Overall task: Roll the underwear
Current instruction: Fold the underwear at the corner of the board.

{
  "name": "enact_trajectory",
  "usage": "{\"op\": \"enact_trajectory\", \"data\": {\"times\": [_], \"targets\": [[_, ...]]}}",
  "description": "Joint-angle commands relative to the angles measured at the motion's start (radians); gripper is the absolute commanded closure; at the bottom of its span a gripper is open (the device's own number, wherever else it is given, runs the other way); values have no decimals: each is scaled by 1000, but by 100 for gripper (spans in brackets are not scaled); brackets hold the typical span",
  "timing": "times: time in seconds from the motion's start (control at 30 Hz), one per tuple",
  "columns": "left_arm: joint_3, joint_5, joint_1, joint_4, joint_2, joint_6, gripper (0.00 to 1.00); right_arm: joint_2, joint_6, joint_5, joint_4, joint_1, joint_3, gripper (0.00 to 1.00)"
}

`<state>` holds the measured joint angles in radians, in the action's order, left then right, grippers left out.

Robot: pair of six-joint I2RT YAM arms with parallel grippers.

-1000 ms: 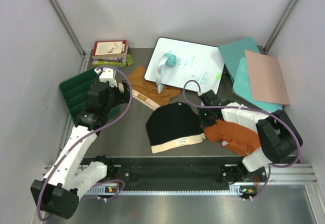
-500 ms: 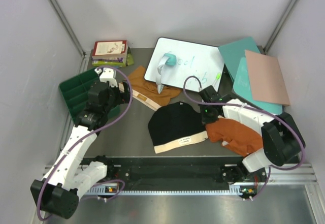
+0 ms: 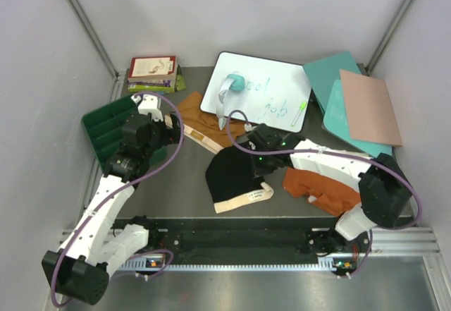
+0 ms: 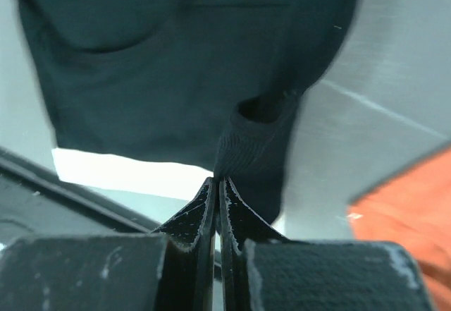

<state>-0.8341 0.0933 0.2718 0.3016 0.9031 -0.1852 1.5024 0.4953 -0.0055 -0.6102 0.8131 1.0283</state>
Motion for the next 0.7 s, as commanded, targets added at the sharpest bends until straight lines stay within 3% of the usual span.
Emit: {"op": "enact_trajectory", "data": {"times": [0.0, 0.27, 0.67], "targets": [[-20, -6, 7, -16, -30, -10, 1, 70, 52, -48, 44, 76, 79, 100], [-20, -7, 12, -15, -40, -11, 1, 180, 101, -73, 125, 185, 142, 100], [-20, -9, 15, -13, -47, -13, 1, 268, 134, -93, 193, 228, 193, 100]]}}
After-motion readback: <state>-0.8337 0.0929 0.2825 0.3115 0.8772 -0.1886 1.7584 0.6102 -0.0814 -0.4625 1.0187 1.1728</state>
